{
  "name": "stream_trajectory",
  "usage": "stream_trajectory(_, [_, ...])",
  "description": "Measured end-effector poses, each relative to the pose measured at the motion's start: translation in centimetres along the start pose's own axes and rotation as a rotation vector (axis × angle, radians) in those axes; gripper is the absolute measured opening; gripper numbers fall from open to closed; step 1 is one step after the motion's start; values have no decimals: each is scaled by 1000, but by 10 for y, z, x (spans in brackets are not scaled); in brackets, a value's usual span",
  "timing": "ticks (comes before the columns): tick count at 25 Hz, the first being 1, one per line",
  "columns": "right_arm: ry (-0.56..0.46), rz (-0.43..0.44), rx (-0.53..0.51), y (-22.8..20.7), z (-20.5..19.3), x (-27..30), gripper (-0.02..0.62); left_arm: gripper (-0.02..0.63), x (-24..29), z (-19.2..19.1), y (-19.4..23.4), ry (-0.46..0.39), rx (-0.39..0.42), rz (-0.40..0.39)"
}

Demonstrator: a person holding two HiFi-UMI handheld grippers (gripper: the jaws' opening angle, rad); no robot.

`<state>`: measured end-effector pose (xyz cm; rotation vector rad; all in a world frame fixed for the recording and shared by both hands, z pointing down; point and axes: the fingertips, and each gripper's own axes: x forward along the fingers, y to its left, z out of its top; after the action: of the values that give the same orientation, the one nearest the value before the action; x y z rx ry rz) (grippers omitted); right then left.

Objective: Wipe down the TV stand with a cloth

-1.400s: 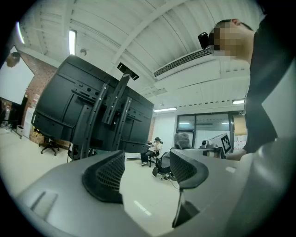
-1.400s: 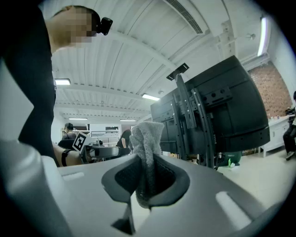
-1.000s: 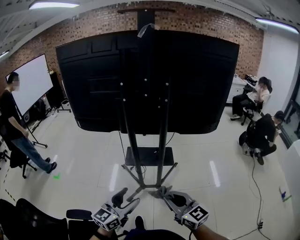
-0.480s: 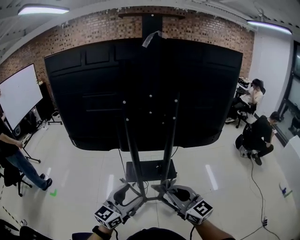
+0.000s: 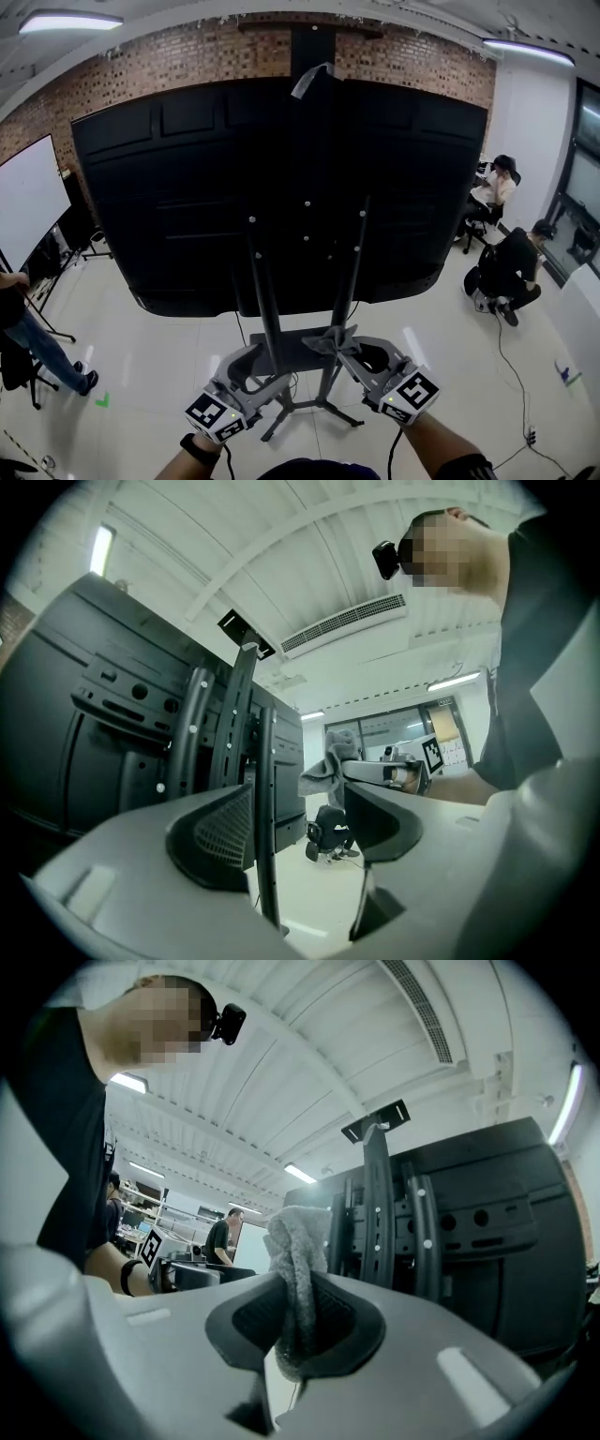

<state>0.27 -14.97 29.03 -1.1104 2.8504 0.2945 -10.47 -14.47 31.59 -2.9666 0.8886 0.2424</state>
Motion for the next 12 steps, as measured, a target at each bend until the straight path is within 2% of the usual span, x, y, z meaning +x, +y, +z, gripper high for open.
stream_trajectory(8, [-85,53,-195,-47,84,32,34,331,44,84,14,-117,109,-37])
stream_trajectory(12, [-120,56,-325,-68,129,50,35,330,67,138,14,-168,209,-52])
